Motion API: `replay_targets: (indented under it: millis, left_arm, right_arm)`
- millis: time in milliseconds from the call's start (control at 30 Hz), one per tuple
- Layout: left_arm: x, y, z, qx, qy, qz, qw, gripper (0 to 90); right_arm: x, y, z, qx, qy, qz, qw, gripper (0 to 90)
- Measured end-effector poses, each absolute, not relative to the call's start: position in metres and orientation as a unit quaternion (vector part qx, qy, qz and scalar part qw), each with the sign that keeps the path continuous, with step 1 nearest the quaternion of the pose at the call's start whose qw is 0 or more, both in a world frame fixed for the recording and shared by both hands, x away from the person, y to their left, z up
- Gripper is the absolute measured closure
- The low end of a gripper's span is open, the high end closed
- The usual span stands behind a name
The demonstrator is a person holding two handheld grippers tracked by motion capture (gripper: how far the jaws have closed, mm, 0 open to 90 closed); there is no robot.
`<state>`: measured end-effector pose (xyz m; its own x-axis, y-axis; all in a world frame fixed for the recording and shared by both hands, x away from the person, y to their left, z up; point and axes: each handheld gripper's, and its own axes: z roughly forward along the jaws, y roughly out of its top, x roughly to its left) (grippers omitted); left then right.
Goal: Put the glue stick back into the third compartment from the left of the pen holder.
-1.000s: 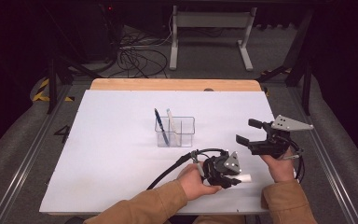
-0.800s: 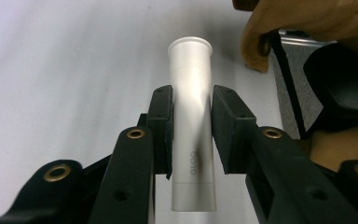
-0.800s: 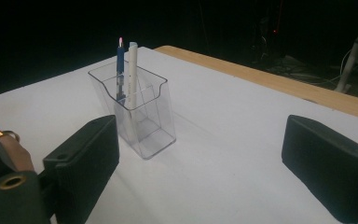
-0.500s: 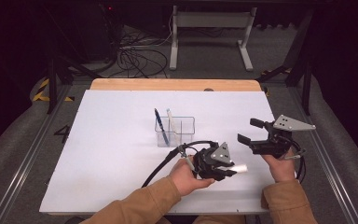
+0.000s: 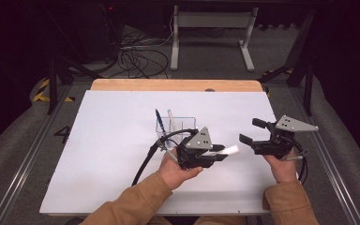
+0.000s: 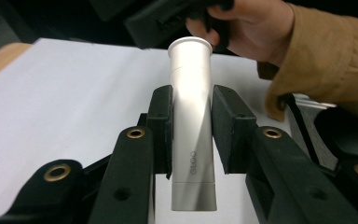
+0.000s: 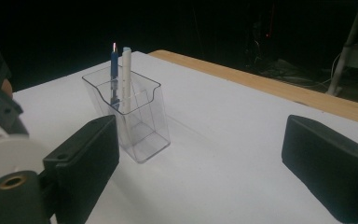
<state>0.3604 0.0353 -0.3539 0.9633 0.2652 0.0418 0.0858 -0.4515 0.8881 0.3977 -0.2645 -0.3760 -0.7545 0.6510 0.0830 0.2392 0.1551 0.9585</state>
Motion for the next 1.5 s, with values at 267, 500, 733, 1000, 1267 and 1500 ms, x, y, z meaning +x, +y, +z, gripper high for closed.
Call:
replay_targets:
  millis: [267,500,733,1000,1267,1500]
  left_arm:
    - [0.371,0.055,-0.352,0.812,0.148,0.115,0.553,70.7]
    - [0.383,0.068,-0.356,0.782,0.19,0.128,0.58,70.7]
    - [0.396,0.08,-0.364,0.758,0.221,0.153,0.595,70.7]
    - [0.407,0.086,-0.376,0.737,0.255,0.158,0.605,70.6]
    - [0.41,0.085,-0.387,0.727,0.291,0.18,0.595,70.7]
    - [0.41,0.081,-0.392,0.725,0.31,0.214,0.576,70.6]
  right_arm:
    - [0.398,-0.264,-0.376,0.299,0.739,0.577,0.178,11.3]
    - [0.398,-0.264,-0.376,0.298,0.739,0.578,0.176,11.3]
    - [0.398,-0.263,-0.376,0.298,0.74,0.577,0.175,11.3]
    - [0.398,-0.262,-0.377,0.297,0.741,0.577,0.174,11.3]
    - [0.397,-0.261,-0.376,0.294,0.741,0.578,0.174,11.3]
    - [0.397,-0.261,-0.376,0.292,0.742,0.578,0.174,11.3]
